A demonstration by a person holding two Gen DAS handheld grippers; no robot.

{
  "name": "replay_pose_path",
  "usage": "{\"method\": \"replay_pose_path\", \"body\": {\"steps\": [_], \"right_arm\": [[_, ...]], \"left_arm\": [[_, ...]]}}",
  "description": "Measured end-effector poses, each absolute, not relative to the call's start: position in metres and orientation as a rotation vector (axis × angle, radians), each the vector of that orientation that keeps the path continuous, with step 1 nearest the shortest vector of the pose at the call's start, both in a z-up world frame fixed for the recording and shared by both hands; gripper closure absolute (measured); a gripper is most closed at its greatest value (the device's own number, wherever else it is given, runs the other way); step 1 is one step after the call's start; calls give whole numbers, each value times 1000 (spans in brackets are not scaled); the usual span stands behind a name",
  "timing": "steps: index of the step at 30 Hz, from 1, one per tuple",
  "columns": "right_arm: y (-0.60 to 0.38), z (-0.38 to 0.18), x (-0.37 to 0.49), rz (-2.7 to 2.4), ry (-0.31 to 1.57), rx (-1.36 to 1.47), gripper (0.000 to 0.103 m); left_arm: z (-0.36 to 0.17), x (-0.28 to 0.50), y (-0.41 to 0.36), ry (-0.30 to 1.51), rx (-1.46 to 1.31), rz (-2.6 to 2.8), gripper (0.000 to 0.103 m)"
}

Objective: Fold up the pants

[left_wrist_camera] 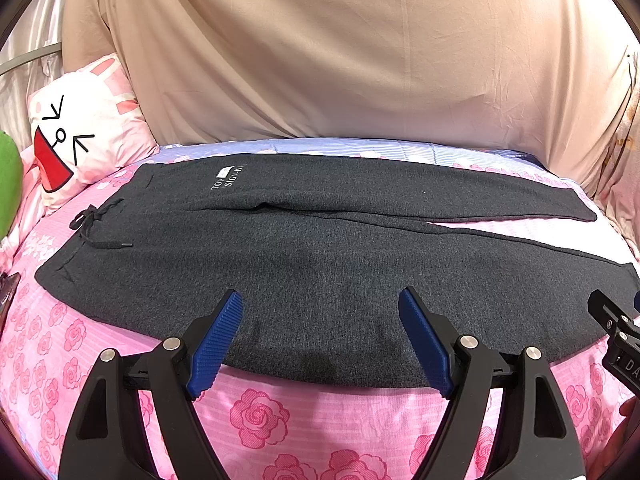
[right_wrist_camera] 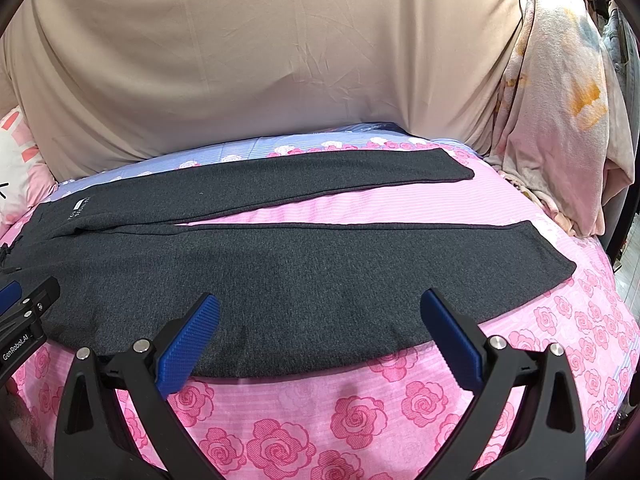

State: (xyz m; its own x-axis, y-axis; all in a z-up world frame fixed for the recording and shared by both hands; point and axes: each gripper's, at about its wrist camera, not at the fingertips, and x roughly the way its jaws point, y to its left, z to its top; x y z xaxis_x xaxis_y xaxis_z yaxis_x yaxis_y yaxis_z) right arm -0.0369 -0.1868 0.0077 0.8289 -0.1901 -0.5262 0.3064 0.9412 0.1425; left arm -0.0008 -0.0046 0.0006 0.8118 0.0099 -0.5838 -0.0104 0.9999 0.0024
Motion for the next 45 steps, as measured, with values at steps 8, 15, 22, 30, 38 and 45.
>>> {"method": "replay_pose_path", "body": {"steps": [8, 15, 22, 30, 38, 45], "right_arm": [[-187, 8, -37, -266, 533, 226, 5], [-187, 8, -37, -266, 533, 225, 5], [-187, 8, -37, -266, 534, 226, 5], [-187, 8, -37, -266, 533, 226, 5], [-187, 8, -37, -267, 533, 226, 5], [-191, 4, -35, -250, 552, 245, 5]], "left_arm": [[0, -1, -4, 623, -1, 11, 25], [0, -1, -5, 623, 0, 11, 25], [0, -1, -4, 623, 0, 11, 25], [0, -1, -4, 622, 0, 11, 25], [0, -1, -5, 623, 0, 11, 25], [1, -1, 1, 633, -32, 0, 15]]}}
